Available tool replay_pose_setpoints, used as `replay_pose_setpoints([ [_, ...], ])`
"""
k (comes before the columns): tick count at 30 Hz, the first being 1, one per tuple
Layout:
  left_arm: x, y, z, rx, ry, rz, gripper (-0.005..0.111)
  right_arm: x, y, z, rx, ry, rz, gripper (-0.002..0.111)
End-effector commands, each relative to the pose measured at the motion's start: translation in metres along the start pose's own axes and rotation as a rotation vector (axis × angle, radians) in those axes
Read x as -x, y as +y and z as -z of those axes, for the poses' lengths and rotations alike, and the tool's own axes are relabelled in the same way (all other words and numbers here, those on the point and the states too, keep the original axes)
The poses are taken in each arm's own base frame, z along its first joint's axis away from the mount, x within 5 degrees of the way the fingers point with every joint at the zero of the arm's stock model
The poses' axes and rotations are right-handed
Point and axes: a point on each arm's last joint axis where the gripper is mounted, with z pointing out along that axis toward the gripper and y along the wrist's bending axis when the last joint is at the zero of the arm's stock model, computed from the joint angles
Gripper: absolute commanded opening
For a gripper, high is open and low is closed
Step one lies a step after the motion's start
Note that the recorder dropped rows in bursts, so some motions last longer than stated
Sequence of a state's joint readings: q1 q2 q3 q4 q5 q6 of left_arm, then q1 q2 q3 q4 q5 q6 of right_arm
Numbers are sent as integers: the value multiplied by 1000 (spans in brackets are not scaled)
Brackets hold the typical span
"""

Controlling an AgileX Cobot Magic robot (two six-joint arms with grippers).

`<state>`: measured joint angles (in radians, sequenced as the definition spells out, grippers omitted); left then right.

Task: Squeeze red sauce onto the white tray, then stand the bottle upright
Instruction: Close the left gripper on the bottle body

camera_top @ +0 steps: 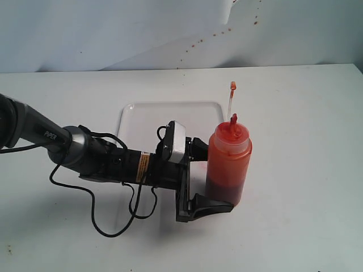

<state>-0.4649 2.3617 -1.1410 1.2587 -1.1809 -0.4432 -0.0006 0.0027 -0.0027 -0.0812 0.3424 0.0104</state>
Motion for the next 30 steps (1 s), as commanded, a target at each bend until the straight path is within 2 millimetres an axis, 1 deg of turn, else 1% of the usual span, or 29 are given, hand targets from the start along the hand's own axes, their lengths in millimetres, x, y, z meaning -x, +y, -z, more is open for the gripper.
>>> replay_pose_setpoints([
  [1, 4, 1, -2, 13, -39, 2, 97, -1, 0, 0, -2, -1, 11, 0],
  [9, 5, 1, -2, 12, -45, 6, 97, -1, 0, 0, -2, -1, 11, 0],
  [14, 6, 7, -1, 75, -62, 29, 97, -1, 0, 0, -2, -1, 11, 0],
  [23, 6, 6, -1, 68, -61, 35, 97, -1, 0, 0, -2, -1, 11, 0],
  [26, 5, 5, -4, 65, -47, 72, 97, -1, 0, 0, -2, -1, 11, 0],
  [30, 4, -2, -15, 52, -5, 86, 97, -1, 0, 0, -2, -1, 11, 0],
])
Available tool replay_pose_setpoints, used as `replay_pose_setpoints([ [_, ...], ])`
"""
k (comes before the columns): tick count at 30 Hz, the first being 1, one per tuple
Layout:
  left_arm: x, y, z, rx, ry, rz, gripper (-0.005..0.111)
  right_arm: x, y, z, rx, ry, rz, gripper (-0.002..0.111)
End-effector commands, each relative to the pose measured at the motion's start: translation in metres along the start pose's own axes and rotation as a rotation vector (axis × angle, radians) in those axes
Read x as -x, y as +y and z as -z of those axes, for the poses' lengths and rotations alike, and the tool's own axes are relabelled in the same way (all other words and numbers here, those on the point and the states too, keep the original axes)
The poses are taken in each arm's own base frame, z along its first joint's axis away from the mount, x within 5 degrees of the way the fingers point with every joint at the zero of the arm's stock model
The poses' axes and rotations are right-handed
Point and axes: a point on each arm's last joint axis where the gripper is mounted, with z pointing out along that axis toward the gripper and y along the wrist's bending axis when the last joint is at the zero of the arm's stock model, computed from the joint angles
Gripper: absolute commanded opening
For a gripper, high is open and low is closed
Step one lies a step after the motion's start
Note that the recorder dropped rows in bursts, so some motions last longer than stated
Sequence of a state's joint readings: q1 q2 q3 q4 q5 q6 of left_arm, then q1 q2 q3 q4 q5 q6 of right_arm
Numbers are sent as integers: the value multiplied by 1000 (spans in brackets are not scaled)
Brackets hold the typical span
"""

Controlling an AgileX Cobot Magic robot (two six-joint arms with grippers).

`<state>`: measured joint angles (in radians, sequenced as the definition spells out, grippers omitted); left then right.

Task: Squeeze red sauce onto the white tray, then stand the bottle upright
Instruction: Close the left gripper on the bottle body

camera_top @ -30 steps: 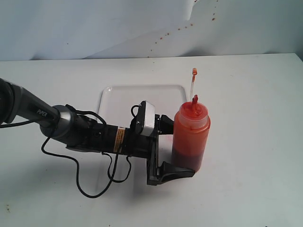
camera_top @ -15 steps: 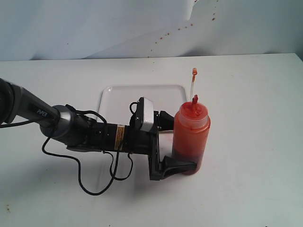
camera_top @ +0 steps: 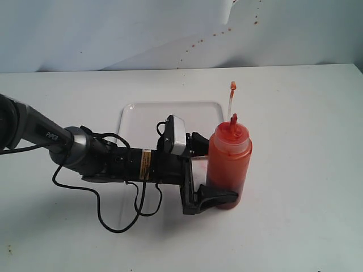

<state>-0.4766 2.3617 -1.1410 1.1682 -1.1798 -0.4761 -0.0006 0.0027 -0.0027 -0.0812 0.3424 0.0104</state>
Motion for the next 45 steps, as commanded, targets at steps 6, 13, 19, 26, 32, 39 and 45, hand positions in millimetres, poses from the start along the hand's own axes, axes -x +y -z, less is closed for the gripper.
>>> replay_pose_setpoints([
  [6, 0, -8, -20, 8, 60, 21, 97, -1, 0, 0, -2, -1, 11, 0],
  [13, -1, -5, -20, 47, 71, 41, 97, -1, 0, 0, -2, -1, 11, 0],
  [19, -1, -5, -20, 47, 71, 42, 97, -1, 0, 0, -2, -1, 11, 0],
  [26, -1, -5, -20, 45, 67, 41, 97, -1, 0, 0, -2, -1, 11, 0],
  [32, 1, -6, -20, 35, 42, 41, 97, -1, 0, 0, -2, -1, 11, 0],
  [39, 7, -9, -20, -1, -22, 40, 97, -1, 0, 0, -2, -1, 11, 0],
  [45, 6, -9, -20, -3, -14, 37, 97, -1, 0, 0, -2, -1, 11, 0],
])
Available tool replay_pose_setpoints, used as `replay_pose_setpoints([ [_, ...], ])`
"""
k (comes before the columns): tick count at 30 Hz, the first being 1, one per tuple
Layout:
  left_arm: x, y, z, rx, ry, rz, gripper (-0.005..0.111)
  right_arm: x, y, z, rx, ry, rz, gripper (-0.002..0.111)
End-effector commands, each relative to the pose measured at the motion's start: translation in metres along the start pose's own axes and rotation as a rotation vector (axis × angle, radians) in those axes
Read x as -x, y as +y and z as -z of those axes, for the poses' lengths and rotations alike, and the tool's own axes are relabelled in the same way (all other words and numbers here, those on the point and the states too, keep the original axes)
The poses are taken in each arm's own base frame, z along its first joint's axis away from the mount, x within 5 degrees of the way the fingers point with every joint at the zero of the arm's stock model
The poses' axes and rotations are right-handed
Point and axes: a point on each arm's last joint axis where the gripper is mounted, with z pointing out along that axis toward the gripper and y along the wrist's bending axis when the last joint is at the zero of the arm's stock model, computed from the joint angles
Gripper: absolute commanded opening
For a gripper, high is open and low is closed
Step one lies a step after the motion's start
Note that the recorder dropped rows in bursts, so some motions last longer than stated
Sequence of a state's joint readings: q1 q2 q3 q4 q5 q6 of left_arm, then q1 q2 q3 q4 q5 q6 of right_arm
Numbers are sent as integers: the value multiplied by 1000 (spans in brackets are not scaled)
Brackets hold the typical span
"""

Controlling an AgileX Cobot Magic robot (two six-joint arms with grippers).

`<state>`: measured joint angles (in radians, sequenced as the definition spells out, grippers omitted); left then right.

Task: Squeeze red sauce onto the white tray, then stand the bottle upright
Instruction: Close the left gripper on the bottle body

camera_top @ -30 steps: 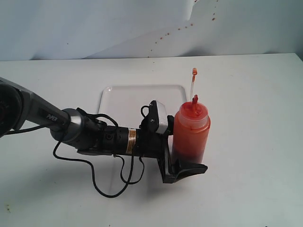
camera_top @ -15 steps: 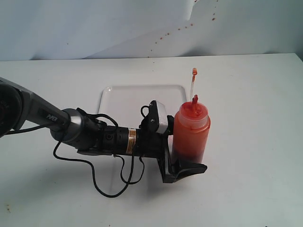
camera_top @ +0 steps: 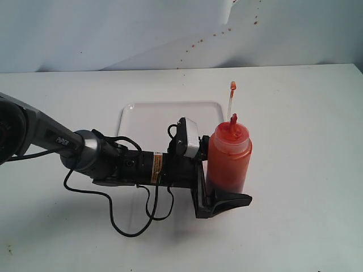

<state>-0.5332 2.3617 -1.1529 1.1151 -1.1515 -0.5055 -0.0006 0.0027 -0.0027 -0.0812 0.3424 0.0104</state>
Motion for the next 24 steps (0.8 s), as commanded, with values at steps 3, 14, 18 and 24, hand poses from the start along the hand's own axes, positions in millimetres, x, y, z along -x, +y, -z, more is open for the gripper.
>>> replay_pose_setpoints([
  [3, -2, 0, -2, 5, 35, 1, 97, -1, 0, 0, -2, -1, 11, 0],
  [14, -6, 3, -2, 32, 71, 5, 97, -1, 0, 0, -2, -1, 11, 0],
  [18, -6, 4, -2, 46, 79, 16, 97, -1, 0, 0, -2, -1, 11, 0],
  [24, -7, 5, -2, 63, 80, 29, 97, -1, 0, 0, -2, -1, 11, 0],
])
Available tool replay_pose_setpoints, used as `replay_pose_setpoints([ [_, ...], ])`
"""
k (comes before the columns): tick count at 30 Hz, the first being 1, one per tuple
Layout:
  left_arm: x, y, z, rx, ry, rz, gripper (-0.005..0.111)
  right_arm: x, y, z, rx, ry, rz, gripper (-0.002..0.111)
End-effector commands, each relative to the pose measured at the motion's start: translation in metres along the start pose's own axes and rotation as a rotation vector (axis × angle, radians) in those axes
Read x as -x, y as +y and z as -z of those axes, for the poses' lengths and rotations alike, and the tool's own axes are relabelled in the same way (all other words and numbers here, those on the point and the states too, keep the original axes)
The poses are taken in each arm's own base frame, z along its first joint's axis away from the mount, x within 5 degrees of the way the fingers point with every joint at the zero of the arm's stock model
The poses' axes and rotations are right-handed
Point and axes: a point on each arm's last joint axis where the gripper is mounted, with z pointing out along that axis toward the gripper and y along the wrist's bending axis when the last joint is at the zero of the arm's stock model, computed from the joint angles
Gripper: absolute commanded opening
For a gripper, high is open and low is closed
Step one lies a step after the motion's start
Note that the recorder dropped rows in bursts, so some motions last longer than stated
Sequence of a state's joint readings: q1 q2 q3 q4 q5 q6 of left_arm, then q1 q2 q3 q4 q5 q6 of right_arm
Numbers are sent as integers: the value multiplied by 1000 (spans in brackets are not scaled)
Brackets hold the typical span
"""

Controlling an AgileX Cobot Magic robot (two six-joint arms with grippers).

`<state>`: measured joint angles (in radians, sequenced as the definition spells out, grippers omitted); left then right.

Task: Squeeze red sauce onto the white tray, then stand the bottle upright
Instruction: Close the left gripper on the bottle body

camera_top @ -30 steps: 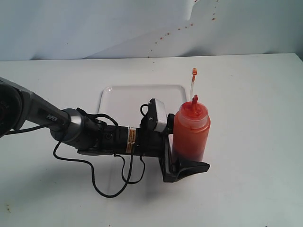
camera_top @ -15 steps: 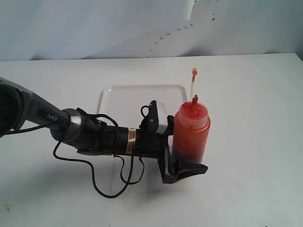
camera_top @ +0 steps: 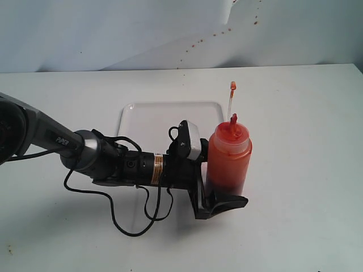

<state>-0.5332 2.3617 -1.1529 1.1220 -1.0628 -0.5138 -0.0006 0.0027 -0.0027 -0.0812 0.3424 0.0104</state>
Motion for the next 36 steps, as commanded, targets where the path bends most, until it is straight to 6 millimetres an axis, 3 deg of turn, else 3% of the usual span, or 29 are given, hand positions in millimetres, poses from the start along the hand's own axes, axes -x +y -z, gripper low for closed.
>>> replay_pose_setpoints([
  [1, 0, 3, -2, 35, 4, 30, 97, -1, 0, 0, -2, -1, 11, 0],
  [22, 0, 4, -2, 43, 11, 39, 97, -1, 0, 0, -2, -1, 11, 0],
  [31, -1, 4, -2, 42, 22, 16, 84, -1, 0, 0, -2, -1, 11, 0],
  [36, -2, 1, -2, 10, 43, -36, 66, -1, 0, 0, -2, -1, 11, 0],
])
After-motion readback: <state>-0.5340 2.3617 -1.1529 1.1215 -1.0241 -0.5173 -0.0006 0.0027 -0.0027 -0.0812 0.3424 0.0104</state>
